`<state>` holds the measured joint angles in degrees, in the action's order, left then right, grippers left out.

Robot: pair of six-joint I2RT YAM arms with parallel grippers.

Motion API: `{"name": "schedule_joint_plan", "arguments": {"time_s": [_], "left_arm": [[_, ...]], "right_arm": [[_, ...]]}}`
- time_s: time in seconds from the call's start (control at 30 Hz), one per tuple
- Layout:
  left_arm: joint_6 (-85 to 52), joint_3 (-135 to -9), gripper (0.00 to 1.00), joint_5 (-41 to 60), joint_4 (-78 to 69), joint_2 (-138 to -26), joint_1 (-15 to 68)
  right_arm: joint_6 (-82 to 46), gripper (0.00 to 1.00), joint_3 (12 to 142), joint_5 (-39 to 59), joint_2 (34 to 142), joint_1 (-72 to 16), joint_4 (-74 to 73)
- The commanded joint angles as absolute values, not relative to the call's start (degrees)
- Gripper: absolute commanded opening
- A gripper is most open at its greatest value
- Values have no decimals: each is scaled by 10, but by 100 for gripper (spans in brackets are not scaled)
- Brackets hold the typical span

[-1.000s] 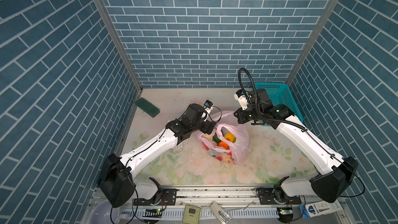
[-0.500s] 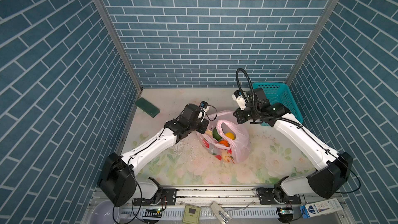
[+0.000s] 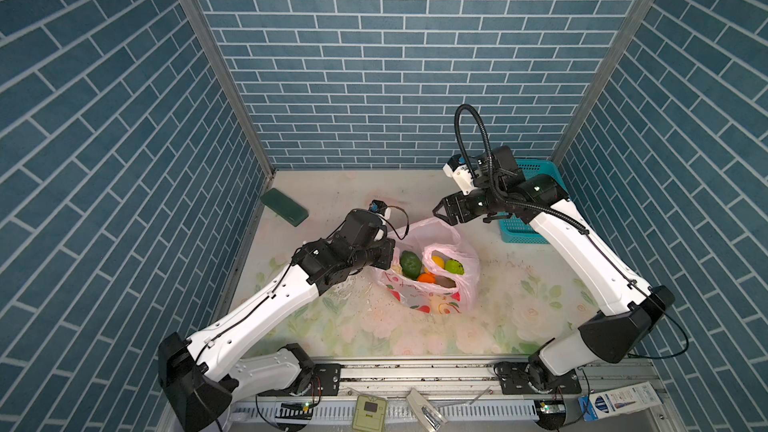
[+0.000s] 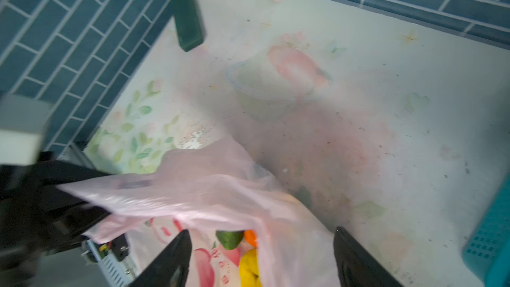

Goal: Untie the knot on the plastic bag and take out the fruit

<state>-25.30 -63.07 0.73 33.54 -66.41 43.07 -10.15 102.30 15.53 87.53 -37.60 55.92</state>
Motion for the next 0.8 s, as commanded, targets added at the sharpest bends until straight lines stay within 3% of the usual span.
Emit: {"name": "schedule_joint_plan", "arguments": {"time_s": [0.0,0.4,0.57,0.7,0.77], "left_arm": [[-298,-640,0,13,347,-653,432],[-330,-593,0,39,308,-603,433],[-333,-584,0,53,309,-590,433],[-329,-566,0,53,312,-569,433],[-323,-554,0,53,320,-558,433]], "right_arm": [[-186,80,1051,166,859,-423,620],[-359,71,870,57,837,-544,512],[-407,68,757,-99,814,-575,494],[-433,76,734,-275,807,-563,565],[-432,79,736,-309,803,-530,594]]}}
